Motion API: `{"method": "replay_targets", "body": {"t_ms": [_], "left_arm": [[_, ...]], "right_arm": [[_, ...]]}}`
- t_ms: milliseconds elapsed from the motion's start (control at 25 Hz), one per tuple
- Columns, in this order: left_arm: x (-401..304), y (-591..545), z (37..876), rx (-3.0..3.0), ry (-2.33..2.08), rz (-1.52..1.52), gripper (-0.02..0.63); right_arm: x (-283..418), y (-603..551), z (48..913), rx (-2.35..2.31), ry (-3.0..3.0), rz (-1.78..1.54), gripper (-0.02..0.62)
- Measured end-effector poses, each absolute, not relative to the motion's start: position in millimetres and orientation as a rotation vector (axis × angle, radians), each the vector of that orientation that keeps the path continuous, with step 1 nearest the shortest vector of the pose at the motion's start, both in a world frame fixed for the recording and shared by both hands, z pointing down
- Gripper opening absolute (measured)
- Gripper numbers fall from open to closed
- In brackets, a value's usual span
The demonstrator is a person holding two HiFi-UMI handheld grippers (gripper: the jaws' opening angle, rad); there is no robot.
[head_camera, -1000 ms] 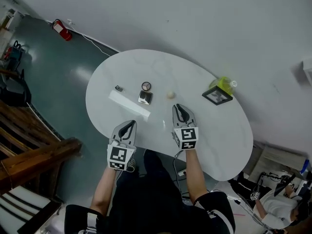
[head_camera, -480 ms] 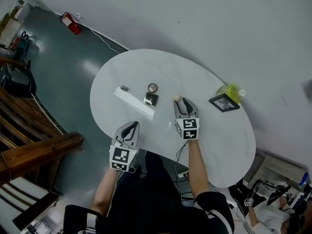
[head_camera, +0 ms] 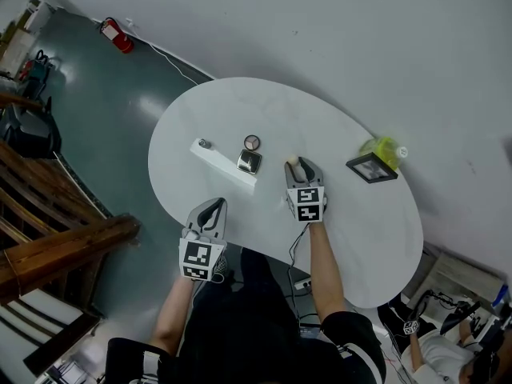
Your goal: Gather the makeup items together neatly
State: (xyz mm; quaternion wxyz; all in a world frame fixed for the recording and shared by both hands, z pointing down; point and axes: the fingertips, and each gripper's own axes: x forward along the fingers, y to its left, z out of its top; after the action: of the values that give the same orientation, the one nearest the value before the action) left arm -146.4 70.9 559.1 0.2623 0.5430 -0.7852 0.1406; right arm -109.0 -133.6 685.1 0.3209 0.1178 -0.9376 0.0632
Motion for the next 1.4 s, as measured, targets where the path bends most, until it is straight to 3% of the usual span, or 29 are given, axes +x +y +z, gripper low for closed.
{"method": "replay_targets", "body": {"t_ms": [520,1000,1400], "left_arm": [[-132,78,556,1.480,-2.124,0.387,0.020],[-102,79,538,1.616,-2.096,0.393,0.020],[-67,67,551,1.808,-1.955,0.451,0.020]], "right_arm": [[-91,-136,661,0.351,-2.507,0.155,0.161],[-11,-118,606,0.522,-2.556,0.158,0.152],[53,-76,621,0.657,-2.498,0.235,0.150]]}}
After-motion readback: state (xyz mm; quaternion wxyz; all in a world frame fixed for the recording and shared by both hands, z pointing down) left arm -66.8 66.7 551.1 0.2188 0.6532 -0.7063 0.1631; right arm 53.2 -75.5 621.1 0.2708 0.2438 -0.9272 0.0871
